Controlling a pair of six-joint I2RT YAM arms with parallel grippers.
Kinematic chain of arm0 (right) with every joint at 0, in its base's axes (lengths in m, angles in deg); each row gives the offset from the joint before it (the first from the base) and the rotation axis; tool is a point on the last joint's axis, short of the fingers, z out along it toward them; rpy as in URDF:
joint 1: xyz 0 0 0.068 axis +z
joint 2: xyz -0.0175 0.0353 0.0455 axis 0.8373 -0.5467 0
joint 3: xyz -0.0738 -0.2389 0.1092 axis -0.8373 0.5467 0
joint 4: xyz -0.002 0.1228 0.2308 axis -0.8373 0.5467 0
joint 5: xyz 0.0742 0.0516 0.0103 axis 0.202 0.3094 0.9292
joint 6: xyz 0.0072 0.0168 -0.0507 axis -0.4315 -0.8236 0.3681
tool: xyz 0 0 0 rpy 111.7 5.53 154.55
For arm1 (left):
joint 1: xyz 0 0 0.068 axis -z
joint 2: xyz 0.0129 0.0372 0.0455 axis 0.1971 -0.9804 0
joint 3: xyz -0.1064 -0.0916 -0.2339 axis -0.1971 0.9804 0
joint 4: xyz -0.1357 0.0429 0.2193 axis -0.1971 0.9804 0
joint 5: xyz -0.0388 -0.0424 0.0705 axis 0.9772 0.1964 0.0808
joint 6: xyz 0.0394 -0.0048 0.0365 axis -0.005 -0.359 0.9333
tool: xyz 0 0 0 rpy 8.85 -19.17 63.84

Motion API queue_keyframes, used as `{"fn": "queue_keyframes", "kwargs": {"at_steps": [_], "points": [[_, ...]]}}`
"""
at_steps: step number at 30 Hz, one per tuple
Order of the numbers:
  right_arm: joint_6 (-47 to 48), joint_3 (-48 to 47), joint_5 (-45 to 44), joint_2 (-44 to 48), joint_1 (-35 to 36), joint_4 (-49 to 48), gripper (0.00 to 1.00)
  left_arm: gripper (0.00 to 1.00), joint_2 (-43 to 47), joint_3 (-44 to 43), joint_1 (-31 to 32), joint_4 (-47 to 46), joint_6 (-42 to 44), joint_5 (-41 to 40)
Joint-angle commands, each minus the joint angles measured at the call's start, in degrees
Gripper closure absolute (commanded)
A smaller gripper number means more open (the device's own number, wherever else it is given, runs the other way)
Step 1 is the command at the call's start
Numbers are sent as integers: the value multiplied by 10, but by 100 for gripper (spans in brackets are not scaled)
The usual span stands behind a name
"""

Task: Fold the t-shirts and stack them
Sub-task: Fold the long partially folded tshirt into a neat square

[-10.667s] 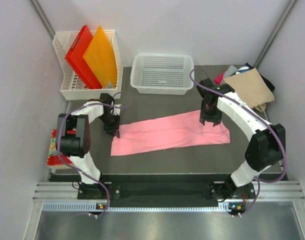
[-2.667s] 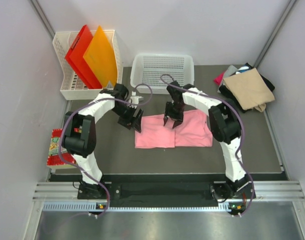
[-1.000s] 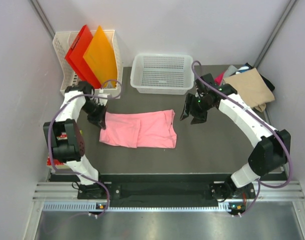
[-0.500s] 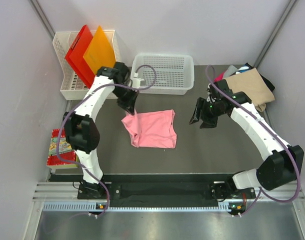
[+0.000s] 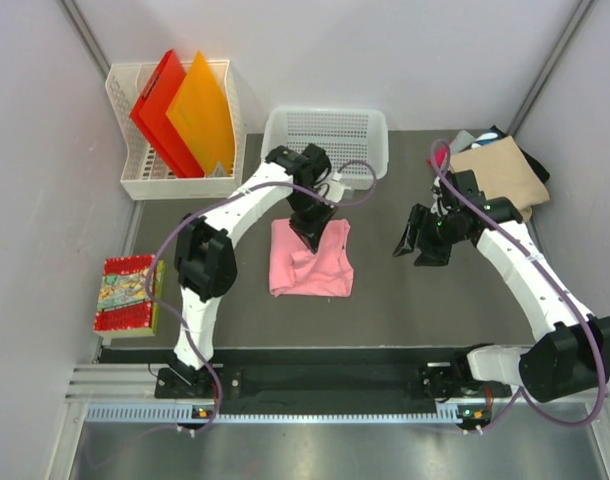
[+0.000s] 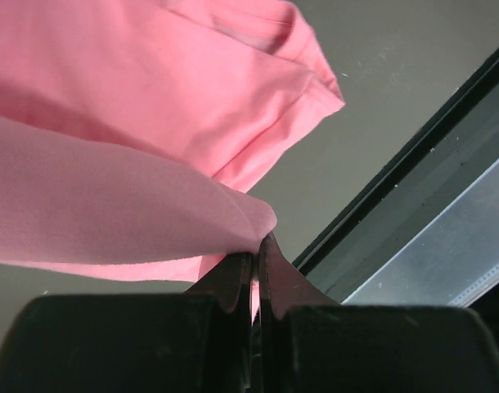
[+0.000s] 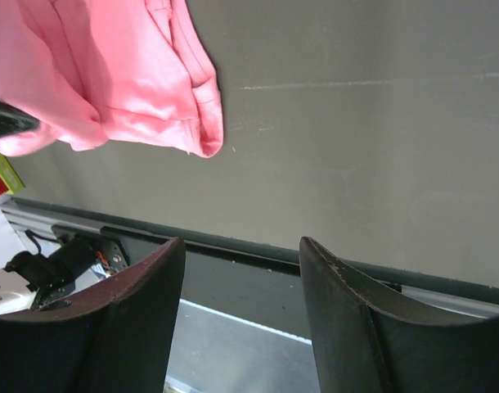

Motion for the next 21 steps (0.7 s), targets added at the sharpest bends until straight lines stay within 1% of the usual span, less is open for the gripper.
{"fn": "queue_keyframes", "kwargs": {"at_steps": [1,13,18,19,21], "points": [[16,4,8,19,-13,-4,42,100,-18,-30,36,11,-14,15],[14,12,11,24,-14,-6,42,100,-79,-93,75,5,-24,27],[10,12,13,25,-14,-3,42,99,-116,-117,76,7,-24,39],[10,12,12,25,-14,-2,42,81,-120,-120,77,8,-24,46],[10,9,12,26,-14,1,42,47,-122,-127,77,11,-24,48]]}}
